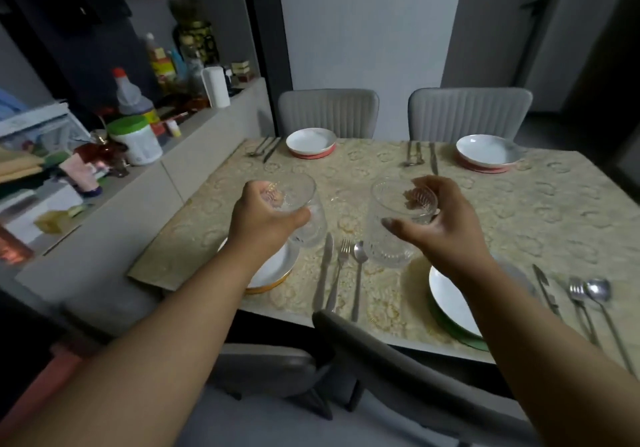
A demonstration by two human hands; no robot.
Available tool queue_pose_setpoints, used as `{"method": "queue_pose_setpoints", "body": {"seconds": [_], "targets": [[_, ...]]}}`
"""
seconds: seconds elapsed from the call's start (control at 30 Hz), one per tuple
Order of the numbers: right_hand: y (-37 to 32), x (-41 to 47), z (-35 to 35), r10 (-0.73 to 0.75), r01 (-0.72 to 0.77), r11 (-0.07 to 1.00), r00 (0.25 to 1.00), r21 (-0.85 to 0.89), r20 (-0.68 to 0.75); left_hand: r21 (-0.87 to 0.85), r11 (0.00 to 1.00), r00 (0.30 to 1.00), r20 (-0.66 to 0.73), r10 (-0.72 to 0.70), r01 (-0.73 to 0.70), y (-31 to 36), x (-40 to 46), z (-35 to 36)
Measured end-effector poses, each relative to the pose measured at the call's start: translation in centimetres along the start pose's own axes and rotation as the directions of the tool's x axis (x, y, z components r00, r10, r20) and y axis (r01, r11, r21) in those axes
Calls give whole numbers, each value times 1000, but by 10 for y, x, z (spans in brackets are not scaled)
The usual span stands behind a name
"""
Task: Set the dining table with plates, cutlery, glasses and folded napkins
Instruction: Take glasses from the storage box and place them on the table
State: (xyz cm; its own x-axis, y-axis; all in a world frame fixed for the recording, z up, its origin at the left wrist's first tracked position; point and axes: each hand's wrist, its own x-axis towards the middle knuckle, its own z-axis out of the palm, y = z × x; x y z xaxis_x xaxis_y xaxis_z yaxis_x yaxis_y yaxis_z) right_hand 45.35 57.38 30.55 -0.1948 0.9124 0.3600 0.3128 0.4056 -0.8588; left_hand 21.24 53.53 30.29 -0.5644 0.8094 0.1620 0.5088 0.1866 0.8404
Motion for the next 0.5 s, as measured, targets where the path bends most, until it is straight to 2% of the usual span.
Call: {"method": "queue_pose_setpoints", "body": {"seconds": [0.2, 0.5], "targets": [[36, 25, -10, 58, -60, 998, 995, -22, -77, 100, 993, 995, 75, -64, 56, -6, 54, 56], [84, 54, 2, 182, -188, 982, 973, -33, -143, 204, 968, 977, 122, -174, 147, -68, 128, 118]]}}
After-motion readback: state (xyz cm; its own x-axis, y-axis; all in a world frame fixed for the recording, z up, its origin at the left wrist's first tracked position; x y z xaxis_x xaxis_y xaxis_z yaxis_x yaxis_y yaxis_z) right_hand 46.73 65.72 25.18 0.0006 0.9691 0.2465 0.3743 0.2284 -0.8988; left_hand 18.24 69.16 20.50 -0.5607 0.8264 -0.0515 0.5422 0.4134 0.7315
